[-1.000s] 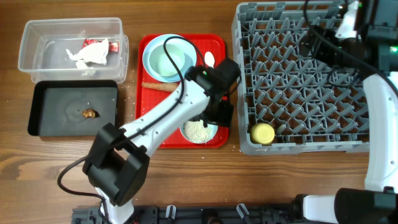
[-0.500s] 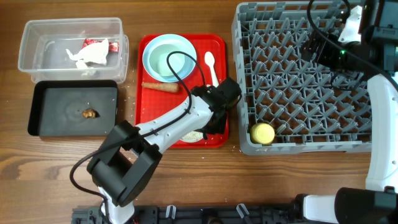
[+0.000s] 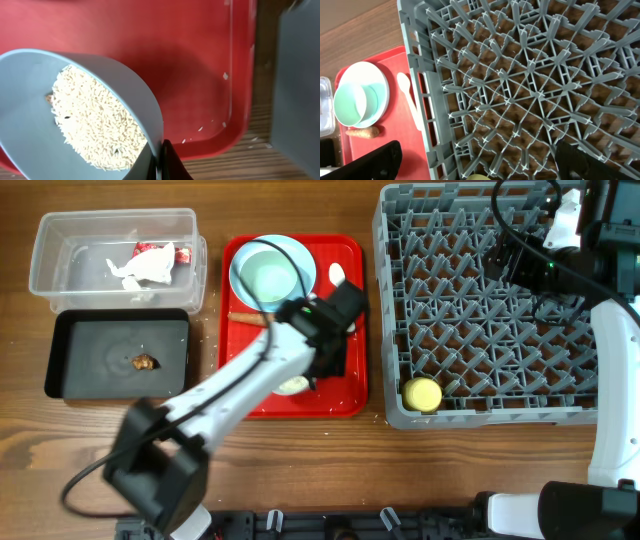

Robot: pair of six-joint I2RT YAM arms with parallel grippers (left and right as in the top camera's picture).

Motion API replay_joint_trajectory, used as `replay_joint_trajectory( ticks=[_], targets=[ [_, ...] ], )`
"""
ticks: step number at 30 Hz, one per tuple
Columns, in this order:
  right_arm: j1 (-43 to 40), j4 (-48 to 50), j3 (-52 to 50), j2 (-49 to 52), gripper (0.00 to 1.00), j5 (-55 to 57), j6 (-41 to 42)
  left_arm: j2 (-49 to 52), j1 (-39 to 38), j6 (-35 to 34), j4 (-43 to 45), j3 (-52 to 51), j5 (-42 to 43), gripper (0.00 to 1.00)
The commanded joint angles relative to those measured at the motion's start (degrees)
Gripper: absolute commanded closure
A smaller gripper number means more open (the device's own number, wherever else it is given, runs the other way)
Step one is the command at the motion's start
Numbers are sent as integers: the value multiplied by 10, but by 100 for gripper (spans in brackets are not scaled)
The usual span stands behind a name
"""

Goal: Sort waste into correct bins and load items into the dishwasher rack
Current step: 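Pour the rice onto the black tray with the left gripper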

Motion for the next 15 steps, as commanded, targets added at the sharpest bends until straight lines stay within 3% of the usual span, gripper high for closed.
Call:
replay_joint_trajectory(
  ticks=[1,8,13,15],
  targets=[
    [1,-1,12,-3,0,-10,-11,-73,68,22,-15,18,46,96],
    [1,-1,10,-3,0,-9,-11,-150,335,166,-56,18,212,96],
    [1,-13,9,-3,0,-9,-10,-93,572,306,-59,17,387,96],
    [1,-18,9,-3,0,-9,-11,-59,635,347,-59,17,451,96]
  ],
)
